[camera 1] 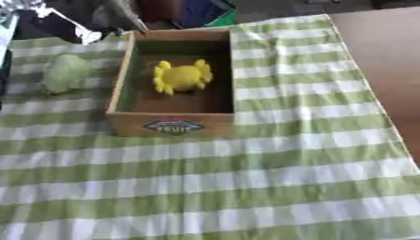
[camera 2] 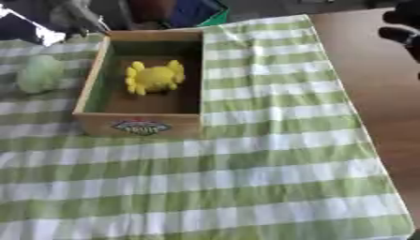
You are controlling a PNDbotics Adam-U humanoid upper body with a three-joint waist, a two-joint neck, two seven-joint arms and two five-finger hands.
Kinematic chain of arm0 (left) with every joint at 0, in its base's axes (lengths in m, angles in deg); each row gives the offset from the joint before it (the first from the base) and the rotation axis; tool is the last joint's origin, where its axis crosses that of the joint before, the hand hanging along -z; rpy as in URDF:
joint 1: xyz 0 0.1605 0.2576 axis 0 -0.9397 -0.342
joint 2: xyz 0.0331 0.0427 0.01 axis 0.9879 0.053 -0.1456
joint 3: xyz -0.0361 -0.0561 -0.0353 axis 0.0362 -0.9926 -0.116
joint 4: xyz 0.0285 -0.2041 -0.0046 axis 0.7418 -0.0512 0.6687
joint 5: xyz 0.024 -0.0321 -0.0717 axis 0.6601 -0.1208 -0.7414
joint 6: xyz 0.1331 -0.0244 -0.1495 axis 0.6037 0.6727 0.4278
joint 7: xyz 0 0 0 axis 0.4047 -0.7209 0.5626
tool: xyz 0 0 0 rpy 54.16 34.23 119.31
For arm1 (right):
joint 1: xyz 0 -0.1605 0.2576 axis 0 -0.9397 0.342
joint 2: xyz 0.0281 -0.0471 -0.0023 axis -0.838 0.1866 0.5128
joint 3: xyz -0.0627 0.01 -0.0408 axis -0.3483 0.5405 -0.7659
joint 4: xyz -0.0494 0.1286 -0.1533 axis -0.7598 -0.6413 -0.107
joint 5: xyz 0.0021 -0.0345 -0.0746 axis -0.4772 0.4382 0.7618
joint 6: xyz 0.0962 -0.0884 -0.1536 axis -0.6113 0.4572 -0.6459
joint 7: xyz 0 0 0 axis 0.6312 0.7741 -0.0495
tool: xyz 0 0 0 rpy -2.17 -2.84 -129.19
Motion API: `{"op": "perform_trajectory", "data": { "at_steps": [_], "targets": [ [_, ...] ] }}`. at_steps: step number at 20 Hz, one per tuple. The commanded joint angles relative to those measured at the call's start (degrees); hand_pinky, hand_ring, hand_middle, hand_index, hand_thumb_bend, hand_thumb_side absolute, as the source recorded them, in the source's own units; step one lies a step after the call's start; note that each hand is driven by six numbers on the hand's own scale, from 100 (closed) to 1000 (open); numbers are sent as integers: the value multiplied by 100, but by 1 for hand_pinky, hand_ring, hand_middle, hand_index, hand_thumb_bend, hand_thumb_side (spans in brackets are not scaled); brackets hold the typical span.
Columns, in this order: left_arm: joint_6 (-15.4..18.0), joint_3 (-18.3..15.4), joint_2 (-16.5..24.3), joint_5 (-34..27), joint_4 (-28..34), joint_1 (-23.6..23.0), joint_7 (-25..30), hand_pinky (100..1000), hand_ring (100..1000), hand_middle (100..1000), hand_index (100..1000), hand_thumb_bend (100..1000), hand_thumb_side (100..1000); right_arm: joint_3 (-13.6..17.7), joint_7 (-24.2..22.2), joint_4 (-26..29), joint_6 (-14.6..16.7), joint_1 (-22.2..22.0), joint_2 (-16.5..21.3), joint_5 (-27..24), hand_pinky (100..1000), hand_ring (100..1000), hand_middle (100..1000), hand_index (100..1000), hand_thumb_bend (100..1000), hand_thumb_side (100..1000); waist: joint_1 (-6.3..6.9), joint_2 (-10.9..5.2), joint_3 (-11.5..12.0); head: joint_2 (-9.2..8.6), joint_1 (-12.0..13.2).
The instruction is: Pick up objects on the table and place them in the box.
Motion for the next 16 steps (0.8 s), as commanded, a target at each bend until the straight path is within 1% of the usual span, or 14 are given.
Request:
{"op": "perform_trajectory", "data": {
  "at_steps": [1,5,9,12,16],
  "targets": [
    [-13,26,-123,275,179,219,-158,385,486,386,353,100,255,16,28,114,16,119,23,-87,773,770,677,825,100,1000,-34,-116,-38,-57,110],
    [-28,62,-405,651,154,280,-318,384,487,388,355,100,255,16,98,114,7,184,-20,-148,773,771,679,826,100,1000,-43,-81,-127,-96,282],
    [-67,89,-683,1022,116,270,-455,386,488,388,356,100,254,19,185,114,-6,238,-53,-194,774,771,680,827,100,1000,-51,-39,-167,-157,426],
    [-62,100,-854,1308,53,224,-529,385,488,388,356,100,253,22,258,114,-20,264,-70,-218,774,772,682,829,100,1000,-49,-13,-176,-175,473],
    [63,119,-1063,1833,-67,104,-698,385,487,388,357,100,251,28,328,114,-16,279,-73,-225,774,772,682,828,100,1000,-44,8,-177,-184,474]
  ]
}}
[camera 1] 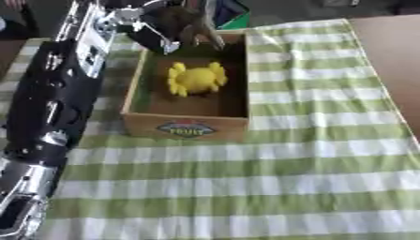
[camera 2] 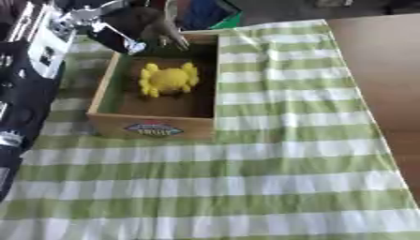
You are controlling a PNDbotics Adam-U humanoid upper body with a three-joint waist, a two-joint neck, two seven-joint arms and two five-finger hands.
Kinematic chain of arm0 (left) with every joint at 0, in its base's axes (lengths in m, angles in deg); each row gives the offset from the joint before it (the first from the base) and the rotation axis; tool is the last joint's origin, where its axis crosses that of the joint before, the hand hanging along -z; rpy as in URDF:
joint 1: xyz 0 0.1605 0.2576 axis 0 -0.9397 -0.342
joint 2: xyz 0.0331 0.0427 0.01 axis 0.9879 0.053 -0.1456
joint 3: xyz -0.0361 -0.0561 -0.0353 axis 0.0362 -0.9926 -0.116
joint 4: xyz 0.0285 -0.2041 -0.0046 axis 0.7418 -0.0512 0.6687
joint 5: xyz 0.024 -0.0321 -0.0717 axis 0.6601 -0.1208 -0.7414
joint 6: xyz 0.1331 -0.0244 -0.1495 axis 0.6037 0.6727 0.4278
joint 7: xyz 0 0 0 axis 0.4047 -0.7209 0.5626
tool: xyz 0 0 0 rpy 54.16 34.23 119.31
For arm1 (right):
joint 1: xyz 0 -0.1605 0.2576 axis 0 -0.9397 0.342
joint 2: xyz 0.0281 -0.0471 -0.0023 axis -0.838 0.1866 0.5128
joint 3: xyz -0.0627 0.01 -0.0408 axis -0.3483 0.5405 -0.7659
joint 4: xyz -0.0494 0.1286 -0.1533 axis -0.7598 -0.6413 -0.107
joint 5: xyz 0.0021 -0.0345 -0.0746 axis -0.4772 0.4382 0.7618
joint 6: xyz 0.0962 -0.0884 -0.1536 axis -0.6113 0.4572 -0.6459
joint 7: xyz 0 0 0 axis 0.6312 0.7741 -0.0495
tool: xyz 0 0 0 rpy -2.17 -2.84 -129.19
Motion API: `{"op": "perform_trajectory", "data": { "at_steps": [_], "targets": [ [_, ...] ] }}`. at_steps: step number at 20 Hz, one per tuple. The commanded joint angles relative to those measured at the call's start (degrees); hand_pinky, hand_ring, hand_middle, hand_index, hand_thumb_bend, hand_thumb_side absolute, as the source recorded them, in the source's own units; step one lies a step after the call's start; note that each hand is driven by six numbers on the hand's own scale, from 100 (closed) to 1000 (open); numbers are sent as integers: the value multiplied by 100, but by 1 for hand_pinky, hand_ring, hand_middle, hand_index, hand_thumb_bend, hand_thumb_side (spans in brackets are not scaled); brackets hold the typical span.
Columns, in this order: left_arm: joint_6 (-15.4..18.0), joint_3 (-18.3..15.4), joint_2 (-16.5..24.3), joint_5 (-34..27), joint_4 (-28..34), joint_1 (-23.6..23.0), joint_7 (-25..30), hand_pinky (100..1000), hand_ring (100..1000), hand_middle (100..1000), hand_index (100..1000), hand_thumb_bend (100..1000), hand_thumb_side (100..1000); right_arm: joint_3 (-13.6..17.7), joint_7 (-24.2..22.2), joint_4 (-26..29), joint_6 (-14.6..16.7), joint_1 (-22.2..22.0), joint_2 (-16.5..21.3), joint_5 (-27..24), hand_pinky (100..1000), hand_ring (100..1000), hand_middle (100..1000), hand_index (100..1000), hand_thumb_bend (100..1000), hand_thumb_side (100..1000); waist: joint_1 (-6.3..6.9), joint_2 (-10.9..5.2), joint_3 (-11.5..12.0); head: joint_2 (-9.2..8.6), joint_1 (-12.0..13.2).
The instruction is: Pick up objects on the table and place them in the box.
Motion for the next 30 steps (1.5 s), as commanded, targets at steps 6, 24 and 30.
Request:
{"op": "perform_trajectory", "data": {
  "at_steps": [6,24,30],
  "targets": [
    [238,-2,-184,841,-291,-125,-330,385,487,389,363,100,248,47,70,114,18,59,79,-14,776,772,680,828,100,1000,-33,-84,23,-82,-40],
    [393,58,-244,1376,-362,-212,-122,502,663,622,765,375,884,56,18,114,-28,5,55,36,777,771,677,827,100,1000,-24,-65,57,-119,-83],
    [115,20,-225,1727,-252,-212,-502,642,845,797,904,761,1000,57,13,114,-42,1,38,39,777,772,677,827,100,1000,-29,-80,35,-126,-78]
  ]
}}
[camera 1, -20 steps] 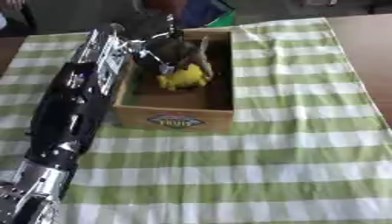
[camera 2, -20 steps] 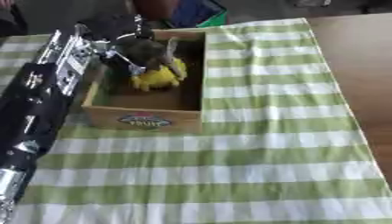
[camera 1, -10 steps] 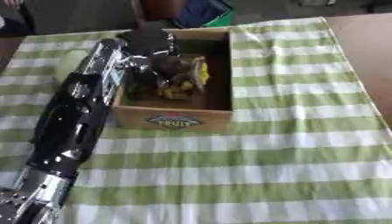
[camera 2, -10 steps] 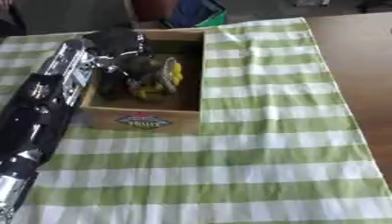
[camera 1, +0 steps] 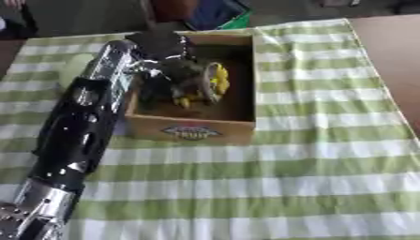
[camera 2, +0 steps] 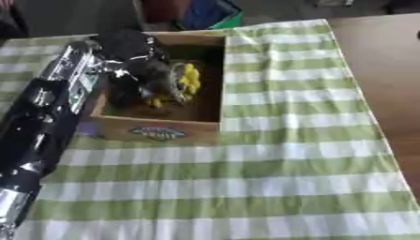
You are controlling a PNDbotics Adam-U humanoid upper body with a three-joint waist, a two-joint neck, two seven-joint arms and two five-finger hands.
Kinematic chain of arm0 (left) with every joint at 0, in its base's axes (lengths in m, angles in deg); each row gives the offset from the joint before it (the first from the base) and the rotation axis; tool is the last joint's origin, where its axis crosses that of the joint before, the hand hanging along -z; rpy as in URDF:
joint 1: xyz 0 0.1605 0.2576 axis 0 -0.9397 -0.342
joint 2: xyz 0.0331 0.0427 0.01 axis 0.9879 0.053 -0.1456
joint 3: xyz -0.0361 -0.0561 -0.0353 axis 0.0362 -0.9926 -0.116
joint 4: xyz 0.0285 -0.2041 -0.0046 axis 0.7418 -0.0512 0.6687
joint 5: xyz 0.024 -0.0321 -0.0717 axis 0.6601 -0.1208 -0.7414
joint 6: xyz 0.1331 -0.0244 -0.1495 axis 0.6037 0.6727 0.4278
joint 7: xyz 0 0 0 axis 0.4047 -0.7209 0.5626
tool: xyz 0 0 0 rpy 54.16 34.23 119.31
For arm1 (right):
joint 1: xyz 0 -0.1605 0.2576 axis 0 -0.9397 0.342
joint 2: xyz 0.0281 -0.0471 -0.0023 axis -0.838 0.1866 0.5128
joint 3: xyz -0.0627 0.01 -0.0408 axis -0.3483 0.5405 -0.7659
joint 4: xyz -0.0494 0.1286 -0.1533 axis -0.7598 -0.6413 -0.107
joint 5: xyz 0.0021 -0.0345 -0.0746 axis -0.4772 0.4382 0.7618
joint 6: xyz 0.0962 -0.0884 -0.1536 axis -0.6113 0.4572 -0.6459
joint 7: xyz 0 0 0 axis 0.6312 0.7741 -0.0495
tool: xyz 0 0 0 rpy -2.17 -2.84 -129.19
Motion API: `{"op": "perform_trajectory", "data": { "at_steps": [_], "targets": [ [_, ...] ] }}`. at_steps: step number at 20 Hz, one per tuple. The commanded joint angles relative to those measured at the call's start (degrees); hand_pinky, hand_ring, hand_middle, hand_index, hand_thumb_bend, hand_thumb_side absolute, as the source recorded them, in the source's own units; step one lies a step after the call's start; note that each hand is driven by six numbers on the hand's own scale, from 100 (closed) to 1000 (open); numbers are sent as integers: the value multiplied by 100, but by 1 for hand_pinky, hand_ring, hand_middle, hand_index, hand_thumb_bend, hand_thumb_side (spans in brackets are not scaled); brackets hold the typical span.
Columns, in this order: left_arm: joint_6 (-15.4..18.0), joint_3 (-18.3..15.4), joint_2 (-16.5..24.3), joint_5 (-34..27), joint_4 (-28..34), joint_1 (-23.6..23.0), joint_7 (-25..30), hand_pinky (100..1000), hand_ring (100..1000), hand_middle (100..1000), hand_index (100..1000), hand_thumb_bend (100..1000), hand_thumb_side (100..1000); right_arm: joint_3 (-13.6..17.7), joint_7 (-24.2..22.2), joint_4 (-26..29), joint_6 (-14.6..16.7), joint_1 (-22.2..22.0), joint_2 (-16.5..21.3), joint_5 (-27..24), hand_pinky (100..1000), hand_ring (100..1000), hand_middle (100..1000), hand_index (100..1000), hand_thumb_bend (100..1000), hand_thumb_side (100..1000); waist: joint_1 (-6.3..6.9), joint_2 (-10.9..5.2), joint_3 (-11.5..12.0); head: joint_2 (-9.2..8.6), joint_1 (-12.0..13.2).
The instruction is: Pick up objects on the table and place them in the box.
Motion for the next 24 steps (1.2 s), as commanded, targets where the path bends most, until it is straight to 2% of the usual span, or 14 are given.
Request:
{"op": "perform_trajectory", "data": {
  "at_steps": [1,6,9,14,17,21,22,24],
  "targets": [
    [-137,-55,92,151,135,100,-242,662,866,812,914,755,1000,53,2,114,-15,37,62,20,777,772,677,827,100,1000,-36,-118,-14,-59,1],
    [-264,-71,95,210,85,84,-527,775,961,886,960,731,1000,56,2,114,-14,38,64,12,777,772,677,827,100,1000,-34,-126,-11,-48,-4],
    [-258,-84,110,181,53,87,-567,830,1000,932,999,764,1000,54,10,114,-15,41,64,0,777,772,677,827,100,1000,-31,-133,-12,-44,-2],
    [-188,-95,118,140,124,98,-513,827,1000,929,996,638,1000,53,6,114,-38,29,54,10,777,772,676,827,100,1000,-23,-136,-9,-48,0],
    [-195,-131,147,39,270,95,-487,812,988,915,985,609,1000,61,21,114,-42,18,57,16,777,772,676,827,100,1000,-19,-143,5,-32,-10],
    [-378,-284,311,-470,548,104,-443,773,961,879,958,409,1000,72,40,114,-39,-1,76,18,777,772,676,827,100,1000,-13,-169,62,1,-71],
    [-446,-317,394,-649,596,100,-412,764,955,874,957,393,1000,77,47,114,-39,-12,83,21,777,772,676,827,100,1000,-11,-181,85,18,-117],
    [-552,-370,604,-939,634,90,-326,760,953,871,954,452,1000,83,57,114,-40,-30,99,28,777,772,676,827,100,1000,-1,-204,125,54,-213]
  ]
}}
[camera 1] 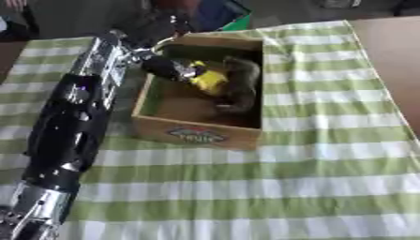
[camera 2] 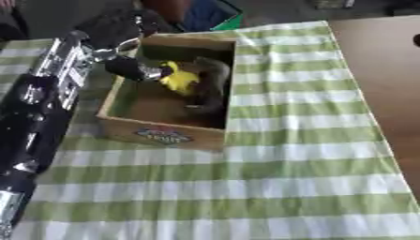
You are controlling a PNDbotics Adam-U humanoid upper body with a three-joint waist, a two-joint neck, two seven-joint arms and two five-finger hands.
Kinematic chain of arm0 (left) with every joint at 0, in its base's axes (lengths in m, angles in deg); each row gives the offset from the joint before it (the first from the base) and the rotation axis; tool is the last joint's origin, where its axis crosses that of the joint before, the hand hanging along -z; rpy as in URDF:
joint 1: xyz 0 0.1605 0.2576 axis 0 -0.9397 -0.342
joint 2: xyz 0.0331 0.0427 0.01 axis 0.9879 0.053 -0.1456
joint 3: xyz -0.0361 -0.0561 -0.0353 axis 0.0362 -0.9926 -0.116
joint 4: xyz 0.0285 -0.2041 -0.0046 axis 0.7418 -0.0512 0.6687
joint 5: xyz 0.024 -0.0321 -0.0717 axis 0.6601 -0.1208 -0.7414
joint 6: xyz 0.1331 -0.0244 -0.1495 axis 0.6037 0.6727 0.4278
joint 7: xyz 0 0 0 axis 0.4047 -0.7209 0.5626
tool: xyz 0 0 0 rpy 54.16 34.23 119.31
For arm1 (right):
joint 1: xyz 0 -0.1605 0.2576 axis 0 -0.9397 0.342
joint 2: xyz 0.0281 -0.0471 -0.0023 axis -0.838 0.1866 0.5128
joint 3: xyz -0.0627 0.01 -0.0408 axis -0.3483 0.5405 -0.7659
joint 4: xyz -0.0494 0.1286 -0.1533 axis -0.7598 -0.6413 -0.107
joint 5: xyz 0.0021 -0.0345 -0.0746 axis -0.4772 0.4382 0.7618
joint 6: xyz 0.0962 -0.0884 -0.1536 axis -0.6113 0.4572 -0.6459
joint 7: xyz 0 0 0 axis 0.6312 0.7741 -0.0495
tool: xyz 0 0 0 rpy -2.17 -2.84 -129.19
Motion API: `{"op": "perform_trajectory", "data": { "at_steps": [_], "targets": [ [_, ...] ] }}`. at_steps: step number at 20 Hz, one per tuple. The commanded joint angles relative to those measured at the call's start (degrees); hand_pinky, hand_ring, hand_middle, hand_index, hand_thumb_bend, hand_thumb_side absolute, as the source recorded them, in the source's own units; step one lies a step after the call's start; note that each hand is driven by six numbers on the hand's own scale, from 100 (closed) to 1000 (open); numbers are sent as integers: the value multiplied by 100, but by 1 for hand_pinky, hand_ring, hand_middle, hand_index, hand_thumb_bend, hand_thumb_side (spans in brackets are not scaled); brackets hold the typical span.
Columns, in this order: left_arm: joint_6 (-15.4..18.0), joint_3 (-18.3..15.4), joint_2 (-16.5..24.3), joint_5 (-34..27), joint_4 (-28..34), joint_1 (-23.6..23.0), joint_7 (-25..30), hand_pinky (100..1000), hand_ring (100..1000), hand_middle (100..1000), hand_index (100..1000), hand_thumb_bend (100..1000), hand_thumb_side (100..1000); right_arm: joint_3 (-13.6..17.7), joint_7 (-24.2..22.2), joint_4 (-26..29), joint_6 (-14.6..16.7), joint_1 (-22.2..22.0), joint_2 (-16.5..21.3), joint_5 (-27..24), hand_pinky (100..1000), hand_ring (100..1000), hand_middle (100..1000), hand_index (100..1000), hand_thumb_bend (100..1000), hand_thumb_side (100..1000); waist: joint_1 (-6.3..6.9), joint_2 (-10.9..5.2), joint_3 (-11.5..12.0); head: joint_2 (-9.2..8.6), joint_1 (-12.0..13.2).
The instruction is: Pick up objects on the table and place them in the box.
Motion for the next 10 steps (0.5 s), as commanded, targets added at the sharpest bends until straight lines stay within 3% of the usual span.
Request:
{"op": "perform_trajectory", "data": {
  "at_steps": [1,4,10],
  "targets": [
    [-172,-142,467,-436,182,91,115,758,949,868,953,491,1000,53,28,114,4,12,128,30,777,772,676,827,100,1000,-6,-154,35,56,-142],
    [-272,-265,828,-736,67,54,322,745,939,858,949,554,1000,63,43,114,2,-24,155,48,777,772,676,827,100,1000,5,-186,100,120,-288],
    [-447,-523,1357,-900,-302,-101,543,743,941,857,950,557,1000,78,61,114,13,-63,181,71,777,772,676,827,100,1000,-12,-215,199,146,-440]
  ]
}}
